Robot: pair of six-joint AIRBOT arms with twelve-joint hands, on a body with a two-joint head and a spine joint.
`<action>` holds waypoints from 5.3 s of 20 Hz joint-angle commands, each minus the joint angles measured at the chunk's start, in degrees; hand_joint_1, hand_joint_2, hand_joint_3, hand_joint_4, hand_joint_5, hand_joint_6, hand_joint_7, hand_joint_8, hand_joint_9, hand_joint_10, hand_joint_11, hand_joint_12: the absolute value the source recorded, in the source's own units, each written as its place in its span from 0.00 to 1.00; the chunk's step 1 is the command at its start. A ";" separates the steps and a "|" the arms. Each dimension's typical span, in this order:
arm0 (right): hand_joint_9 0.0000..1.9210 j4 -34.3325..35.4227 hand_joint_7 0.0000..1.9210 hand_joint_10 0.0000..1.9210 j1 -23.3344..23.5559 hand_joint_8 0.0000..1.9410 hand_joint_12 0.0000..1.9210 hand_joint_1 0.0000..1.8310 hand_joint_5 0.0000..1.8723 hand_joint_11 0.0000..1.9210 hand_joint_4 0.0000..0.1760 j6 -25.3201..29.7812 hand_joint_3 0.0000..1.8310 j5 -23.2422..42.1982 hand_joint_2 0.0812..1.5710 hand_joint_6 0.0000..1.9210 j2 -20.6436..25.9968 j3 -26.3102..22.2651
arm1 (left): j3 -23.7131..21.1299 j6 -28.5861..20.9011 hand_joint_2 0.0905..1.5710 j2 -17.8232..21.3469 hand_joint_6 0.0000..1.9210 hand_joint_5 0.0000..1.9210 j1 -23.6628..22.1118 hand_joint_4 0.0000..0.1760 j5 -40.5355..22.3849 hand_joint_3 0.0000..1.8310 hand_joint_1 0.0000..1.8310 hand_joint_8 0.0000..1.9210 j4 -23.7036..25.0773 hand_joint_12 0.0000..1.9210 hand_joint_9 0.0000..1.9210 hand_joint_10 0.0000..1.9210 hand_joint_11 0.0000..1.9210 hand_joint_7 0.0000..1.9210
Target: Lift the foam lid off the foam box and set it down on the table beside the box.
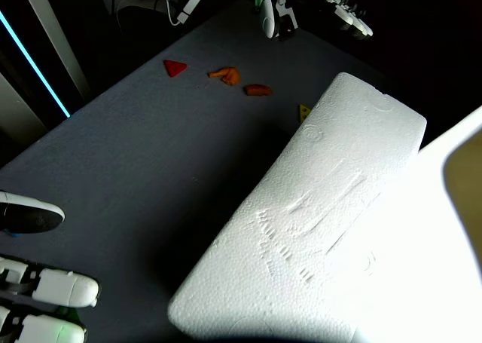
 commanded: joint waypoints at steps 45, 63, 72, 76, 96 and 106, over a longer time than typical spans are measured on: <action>0.00 7.16 0.00 0.00 17.27 0.00 0.00 0.35 0.00 0.00 0.00 -0.19 0.00 -12.06 0.69 0.00 -12.94 16.20 | 15.84 -6.11 0.66 -13.22 0.00 0.00 -9.43 0.12 9.08 0.00 0.27 0.00 -6.90 0.00 0.00 0.00 0.00 0.00; 0.00 6.51 0.00 0.00 18.73 0.00 0.00 0.30 0.00 0.00 0.00 2.48 0.00 -13.85 0.68 0.00 -16.62 19.98 | 20.40 -6.60 0.67 -17.16 0.00 0.00 -12.17 0.00 14.21 0.00 0.31 0.00 -6.60 0.02 0.00 0.00 0.03 0.00; 0.00 6.10 0.00 0.00 18.87 0.00 0.00 0.32 0.00 0.00 0.00 3.08 0.00 -13.86 0.69 0.00 -17.17 20.24 | 21.22 -6.75 0.64 -18.29 0.00 0.01 -12.37 0.06 15.37 0.00 0.28 0.00 -6.53 0.18 0.00 0.00 0.00 0.00; 0.00 5.27 0.00 0.00 18.88 0.00 0.00 0.30 0.03 0.00 0.00 4.07 0.01 -13.84 0.73 0.01 -17.68 20.58 | 21.55 -7.63 0.71 -18.92 0.01 0.07 -12.41 0.00 15.13 0.00 0.29 0.00 -5.73 0.50 0.05 0.02 0.00 0.04; 0.00 1.18 0.09 0.19 19.52 0.02 0.02 0.29 0.00 0.00 0.00 5.08 0.00 -10.01 0.81 0.38 -17.91 18.32 | 18.53 -8.19 0.76 -16.84 0.01 0.17 -12.73 0.00 9.22 0.00 0.32 0.00 -2.29 0.57 0.05 0.02 0.00 0.05; 0.00 -2.39 0.00 0.50 20.31 0.28 0.91 0.28 0.00 0.00 0.00 5.06 0.00 -5.57 0.80 0.34 -14.37 14.13 | 14.27 -7.83 0.76 -13.56 0.00 0.16 -11.77 0.00 3.41 0.00 0.31 0.00 -0.85 0.69 0.02 0.12 0.00 0.07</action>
